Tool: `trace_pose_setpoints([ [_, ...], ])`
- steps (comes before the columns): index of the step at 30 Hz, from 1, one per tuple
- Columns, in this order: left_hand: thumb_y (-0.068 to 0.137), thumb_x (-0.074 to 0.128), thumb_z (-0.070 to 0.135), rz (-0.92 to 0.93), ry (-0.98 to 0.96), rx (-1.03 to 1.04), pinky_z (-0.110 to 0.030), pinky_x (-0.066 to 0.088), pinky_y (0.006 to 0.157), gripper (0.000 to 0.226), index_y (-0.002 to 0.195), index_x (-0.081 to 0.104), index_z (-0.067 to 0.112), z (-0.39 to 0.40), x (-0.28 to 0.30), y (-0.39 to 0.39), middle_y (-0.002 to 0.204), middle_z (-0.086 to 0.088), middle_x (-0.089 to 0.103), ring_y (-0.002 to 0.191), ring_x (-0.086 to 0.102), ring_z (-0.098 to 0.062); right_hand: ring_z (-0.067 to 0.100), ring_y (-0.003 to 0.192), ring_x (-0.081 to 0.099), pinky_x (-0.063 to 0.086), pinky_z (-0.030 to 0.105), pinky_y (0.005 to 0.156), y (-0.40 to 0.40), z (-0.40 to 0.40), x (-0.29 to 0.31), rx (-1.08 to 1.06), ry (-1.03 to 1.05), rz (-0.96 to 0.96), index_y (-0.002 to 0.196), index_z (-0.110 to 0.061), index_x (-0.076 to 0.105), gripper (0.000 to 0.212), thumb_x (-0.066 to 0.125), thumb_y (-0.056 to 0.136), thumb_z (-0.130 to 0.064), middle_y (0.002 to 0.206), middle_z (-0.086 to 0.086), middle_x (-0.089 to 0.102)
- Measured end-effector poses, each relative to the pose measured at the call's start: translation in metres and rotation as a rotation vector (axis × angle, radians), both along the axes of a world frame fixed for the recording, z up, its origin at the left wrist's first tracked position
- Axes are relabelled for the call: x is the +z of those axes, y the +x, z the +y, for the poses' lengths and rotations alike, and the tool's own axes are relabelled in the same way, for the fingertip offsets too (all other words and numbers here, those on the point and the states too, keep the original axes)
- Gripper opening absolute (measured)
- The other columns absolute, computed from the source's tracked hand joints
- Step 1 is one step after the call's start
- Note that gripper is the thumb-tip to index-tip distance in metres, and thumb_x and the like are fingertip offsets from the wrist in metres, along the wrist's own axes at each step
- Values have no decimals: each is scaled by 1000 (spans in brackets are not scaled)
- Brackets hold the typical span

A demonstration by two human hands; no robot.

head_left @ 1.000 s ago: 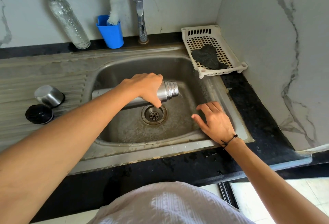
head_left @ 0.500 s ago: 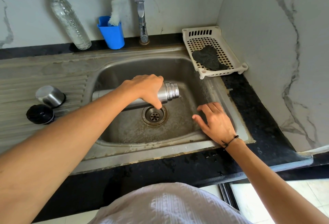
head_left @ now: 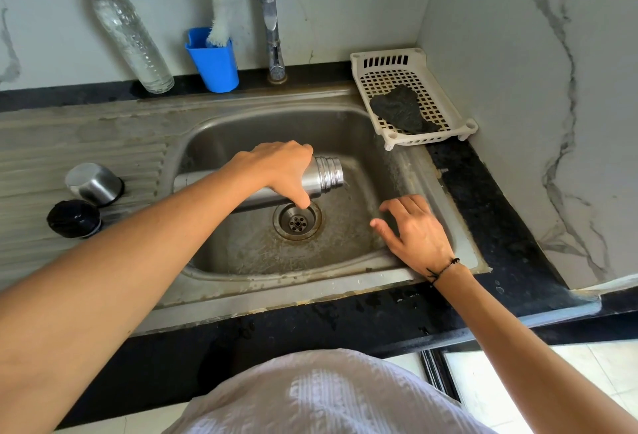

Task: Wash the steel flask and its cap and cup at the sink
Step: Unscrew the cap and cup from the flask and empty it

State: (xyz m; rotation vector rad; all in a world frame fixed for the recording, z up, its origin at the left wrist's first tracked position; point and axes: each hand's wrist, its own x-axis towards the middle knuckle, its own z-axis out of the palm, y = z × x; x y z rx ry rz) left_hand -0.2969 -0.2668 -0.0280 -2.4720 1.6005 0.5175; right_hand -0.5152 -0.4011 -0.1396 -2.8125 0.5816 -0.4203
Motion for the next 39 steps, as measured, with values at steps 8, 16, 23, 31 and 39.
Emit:
trace_pose_setpoints([
  [8,68,77,38,1,-2,-16,-28,35,49,48,88,40,15,-1,2,-1,78,-2,48,61,47,-14,28,99,55,51,37,75,0,0,0,-2,-2,-2,101,-8,64,56,33,91,-54,95,9,65],
  [16,68,78,39,2,5,-17,-28,37,49,50,91,42,13,-1,3,-1,78,-1,47,61,46,-14,28,98,55,51,38,74,0,-1,-1,1,-2,-7,100,-7,64,56,34,91,-53,95,9,65],
  [23,67,78,40,2,9,-8,-28,36,50,51,93,43,13,-2,2,-1,78,-1,47,62,47,-14,28,97,55,50,34,72,0,0,-1,1,-15,-27,98,-7,64,54,35,91,-52,93,9,65],
  [31,67,78,40,2,19,-3,-28,36,50,51,94,43,13,-2,2,-3,78,-1,47,62,47,-14,28,98,55,50,35,73,0,-1,-1,1,-14,-32,99,-7,64,54,35,91,-51,93,9,65],
  [39,67,78,40,-6,24,-8,-29,37,51,48,87,41,15,-3,3,-2,79,-2,48,62,46,-14,28,97,55,50,36,72,0,0,-1,-4,-9,-22,99,-7,64,54,34,91,-52,92,9,64],
])
